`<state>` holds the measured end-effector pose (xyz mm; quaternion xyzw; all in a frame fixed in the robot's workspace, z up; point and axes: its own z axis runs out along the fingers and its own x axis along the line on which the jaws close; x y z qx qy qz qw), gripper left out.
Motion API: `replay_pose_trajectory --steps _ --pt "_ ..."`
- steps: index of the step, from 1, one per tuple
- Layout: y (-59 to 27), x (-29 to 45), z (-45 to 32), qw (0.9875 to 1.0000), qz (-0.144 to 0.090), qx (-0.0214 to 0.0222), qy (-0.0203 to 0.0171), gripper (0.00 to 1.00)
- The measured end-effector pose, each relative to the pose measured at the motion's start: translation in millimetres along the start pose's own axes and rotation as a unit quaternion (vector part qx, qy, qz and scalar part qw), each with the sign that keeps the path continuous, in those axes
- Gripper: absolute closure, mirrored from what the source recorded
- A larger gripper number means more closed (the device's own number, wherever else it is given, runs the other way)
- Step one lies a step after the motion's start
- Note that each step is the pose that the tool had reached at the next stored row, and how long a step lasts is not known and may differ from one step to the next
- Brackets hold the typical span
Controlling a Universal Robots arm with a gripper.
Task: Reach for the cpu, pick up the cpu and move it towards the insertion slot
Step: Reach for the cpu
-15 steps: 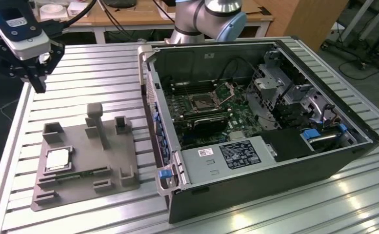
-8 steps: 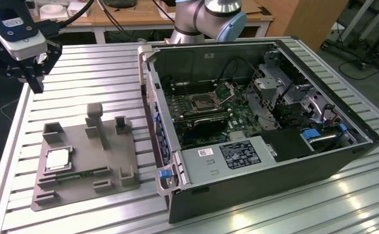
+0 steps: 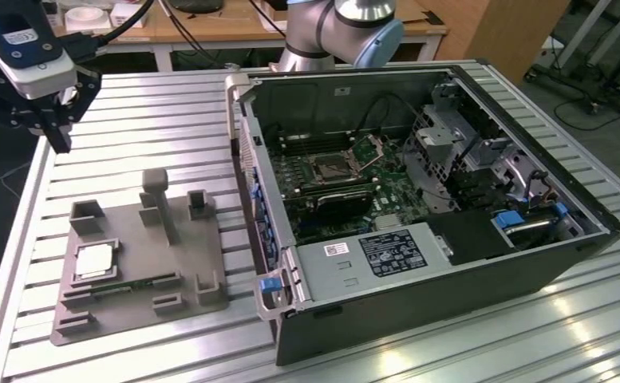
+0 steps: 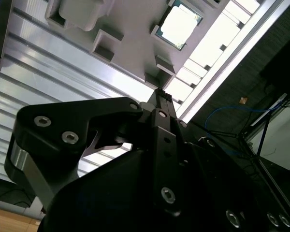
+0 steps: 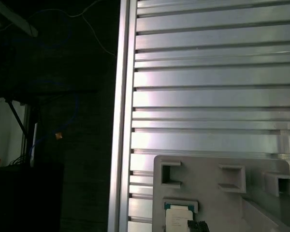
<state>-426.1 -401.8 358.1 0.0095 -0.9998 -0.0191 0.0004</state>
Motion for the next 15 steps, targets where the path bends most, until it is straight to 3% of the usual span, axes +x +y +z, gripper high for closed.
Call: replay_pose_trajectory --steps 8,15 --pt "-6.5 1.6 0.3 1.0 0.0 0.0 0.0 0.89" --pt "-7.3 15.2 0.8 1.0 0.0 0.0 0.0 0.89"
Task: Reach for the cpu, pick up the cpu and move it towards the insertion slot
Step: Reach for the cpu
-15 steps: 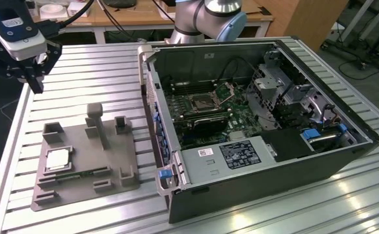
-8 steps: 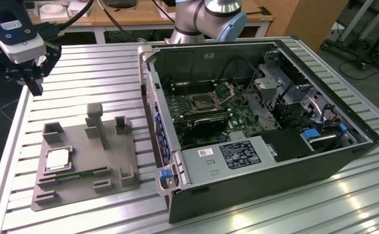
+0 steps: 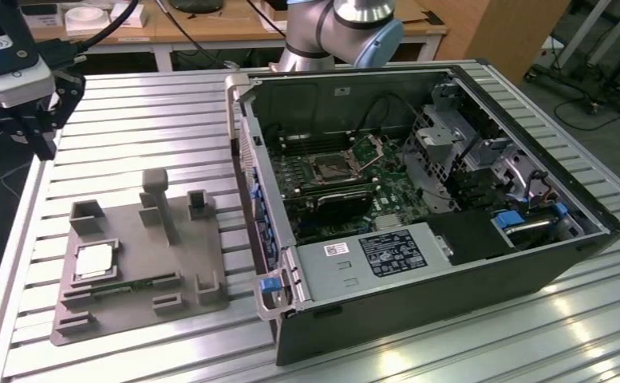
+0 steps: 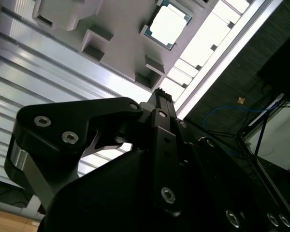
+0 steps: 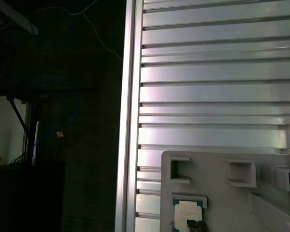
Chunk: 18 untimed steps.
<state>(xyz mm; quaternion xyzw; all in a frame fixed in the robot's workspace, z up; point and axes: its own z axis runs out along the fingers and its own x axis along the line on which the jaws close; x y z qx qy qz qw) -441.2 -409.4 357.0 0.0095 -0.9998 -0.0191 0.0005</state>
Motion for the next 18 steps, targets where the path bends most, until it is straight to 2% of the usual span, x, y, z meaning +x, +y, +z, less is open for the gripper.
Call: replay_pose_trajectory --steps 16,18 --pt "-1.6 0.5 0.6 1.0 0.0 0.0 0.0 0.89" --pt "-4.9 0.5 1.5 1.0 0.0 0.0 0.0 0.76"
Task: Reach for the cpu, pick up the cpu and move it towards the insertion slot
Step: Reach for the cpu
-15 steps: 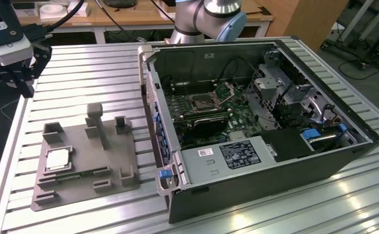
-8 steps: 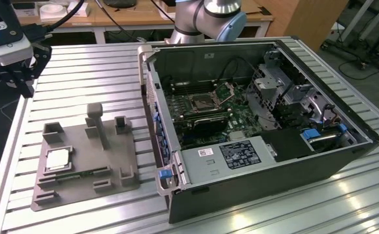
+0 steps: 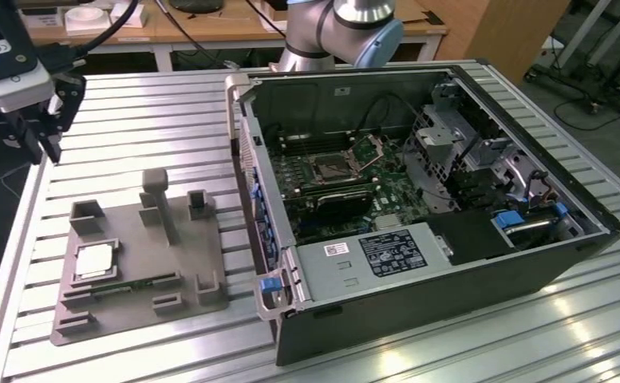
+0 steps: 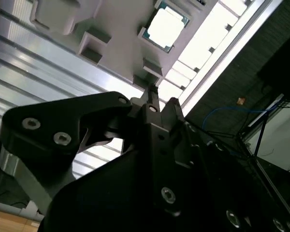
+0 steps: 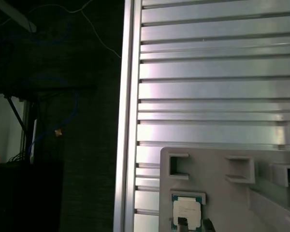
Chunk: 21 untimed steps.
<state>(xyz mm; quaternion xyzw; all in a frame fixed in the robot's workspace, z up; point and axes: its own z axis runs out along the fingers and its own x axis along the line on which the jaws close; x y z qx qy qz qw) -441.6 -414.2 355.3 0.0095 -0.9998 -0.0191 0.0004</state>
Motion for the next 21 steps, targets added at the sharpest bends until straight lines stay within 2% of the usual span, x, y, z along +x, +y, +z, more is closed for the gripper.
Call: replay_pose_trajectory --steps 1,3,4,5,7,11,12,13,15,16,18,20,21 --pt "-2.5 0.0 0.5 1.0 0.0 0.0 0.0 0.76" --pt "-8.4 0.2 1.5 1.0 0.0 0.0 0.0 0.65" --pt "-12.1 0.4 2.2 1.0 0.0 0.0 0.0001 0.65" --pt "-15.6 0.6 2.9 1.0 0.0 0.0 0.0 0.58" --pt "-20.5 0.8 4.8 1.0 0.0 0.0 0.0 0.58" --pt "-21.9 0.9 7.7 1.0 0.0 -0.0002 0.0001 0.57" --pt "-22.0 0.9 7.9 1.0 0.0 -0.0001 0.0001 0.52" --pt "-22.0 0.8 8.0 1.0 0.0 -0.0001 0.0001 0.52" --pt "-22.0 0.9 8.2 1.0 0.0 -0.0002 0.0001 0.4" --pt "-22.0 0.8 8.3 1.0 0.0 -0.0002 0.0 0.4" --pt "-22.0 0.8 8.3 1.0 0.0 -0.0002 0.0 0.28" --pt "-22.0 0.8 8.3 1.0 0.0 -0.0002 0.0 0.28" --pt "-22.0 0.8 8.4 1.0 0.0 -0.0002 0.0 0.22"
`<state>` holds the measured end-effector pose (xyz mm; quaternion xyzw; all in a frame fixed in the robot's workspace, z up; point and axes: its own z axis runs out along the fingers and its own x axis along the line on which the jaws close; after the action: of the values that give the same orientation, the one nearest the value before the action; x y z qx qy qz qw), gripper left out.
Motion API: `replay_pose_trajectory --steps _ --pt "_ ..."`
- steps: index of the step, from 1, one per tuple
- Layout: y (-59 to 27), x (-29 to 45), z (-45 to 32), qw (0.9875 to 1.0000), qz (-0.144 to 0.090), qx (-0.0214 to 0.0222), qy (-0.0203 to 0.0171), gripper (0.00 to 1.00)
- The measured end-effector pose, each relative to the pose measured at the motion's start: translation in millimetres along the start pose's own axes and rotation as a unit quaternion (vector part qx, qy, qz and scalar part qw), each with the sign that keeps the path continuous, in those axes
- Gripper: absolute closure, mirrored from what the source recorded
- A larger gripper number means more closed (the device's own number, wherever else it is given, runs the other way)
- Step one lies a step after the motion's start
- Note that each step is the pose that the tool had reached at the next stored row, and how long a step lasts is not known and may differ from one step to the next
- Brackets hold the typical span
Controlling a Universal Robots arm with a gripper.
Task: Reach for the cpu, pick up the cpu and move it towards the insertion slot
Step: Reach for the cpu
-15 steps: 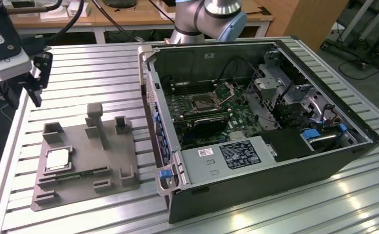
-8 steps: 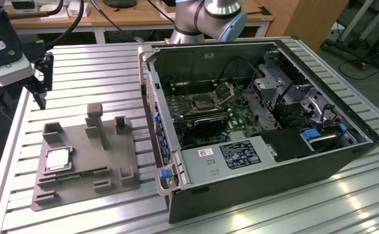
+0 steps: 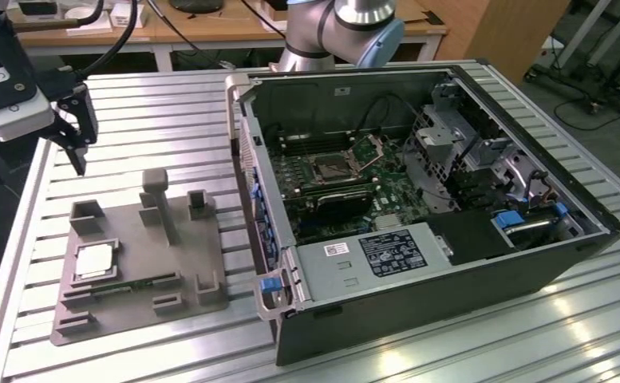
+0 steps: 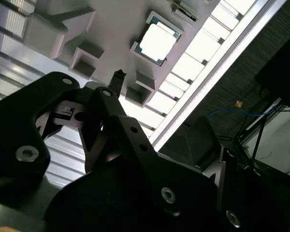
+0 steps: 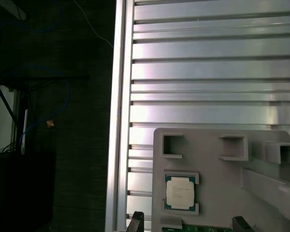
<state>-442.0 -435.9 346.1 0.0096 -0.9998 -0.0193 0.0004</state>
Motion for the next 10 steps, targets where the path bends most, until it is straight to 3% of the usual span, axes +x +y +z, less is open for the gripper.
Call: replay_pose_trajectory --steps 4,10 --pt "-0.1 0.0 2.7 1.0 0.0 -0.0001 -0.0001 0.22" --pt "-1.8 0.0 12.9 1.0 0.0 -0.0005 -0.0001 0.22"
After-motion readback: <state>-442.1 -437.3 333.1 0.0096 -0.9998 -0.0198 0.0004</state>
